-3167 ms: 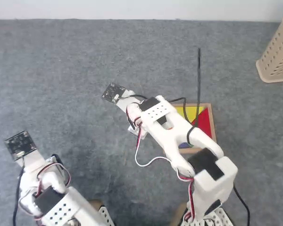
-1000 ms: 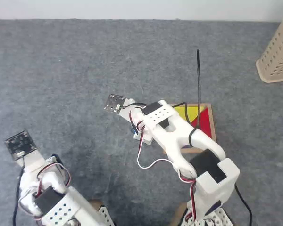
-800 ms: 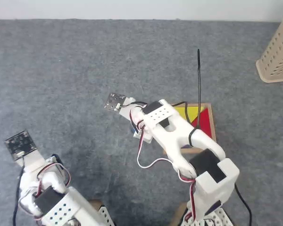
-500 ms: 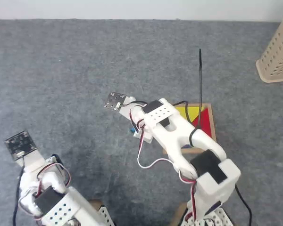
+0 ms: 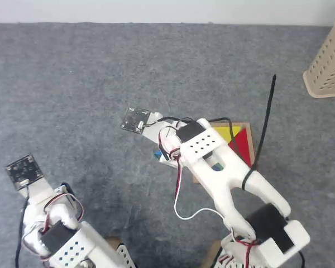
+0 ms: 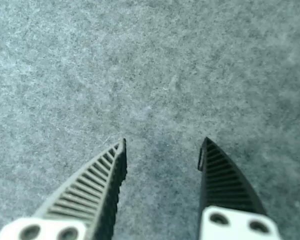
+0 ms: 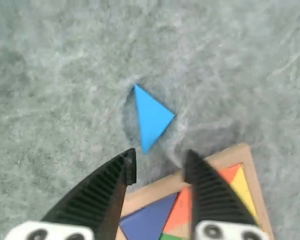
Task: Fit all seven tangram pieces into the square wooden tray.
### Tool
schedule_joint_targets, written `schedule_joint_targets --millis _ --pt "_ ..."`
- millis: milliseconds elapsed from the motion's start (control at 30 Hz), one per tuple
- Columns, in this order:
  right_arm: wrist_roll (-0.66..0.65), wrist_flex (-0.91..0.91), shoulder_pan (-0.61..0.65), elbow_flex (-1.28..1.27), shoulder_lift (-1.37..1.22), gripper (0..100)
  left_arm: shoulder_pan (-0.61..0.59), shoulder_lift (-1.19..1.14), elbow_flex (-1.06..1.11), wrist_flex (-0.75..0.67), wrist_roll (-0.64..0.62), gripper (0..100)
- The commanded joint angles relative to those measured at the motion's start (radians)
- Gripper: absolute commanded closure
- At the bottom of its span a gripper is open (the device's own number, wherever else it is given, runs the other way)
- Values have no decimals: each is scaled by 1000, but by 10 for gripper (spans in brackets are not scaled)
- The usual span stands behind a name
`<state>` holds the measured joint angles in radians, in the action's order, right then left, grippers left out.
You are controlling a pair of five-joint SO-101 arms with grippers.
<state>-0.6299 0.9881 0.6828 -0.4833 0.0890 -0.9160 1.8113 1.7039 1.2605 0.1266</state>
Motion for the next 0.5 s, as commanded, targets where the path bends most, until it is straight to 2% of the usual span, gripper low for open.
schedule_joint_targets --millis 0,233,467 --pt "-8 -58 45 21 -45 749 2 11 -19 3 -9 775" --pt "-6 -94 35 95 -236 790 2 11 -19 3 -9 775" --pt "-6 -136 33 110 -314 789 2 11 -19 3 -9 775"
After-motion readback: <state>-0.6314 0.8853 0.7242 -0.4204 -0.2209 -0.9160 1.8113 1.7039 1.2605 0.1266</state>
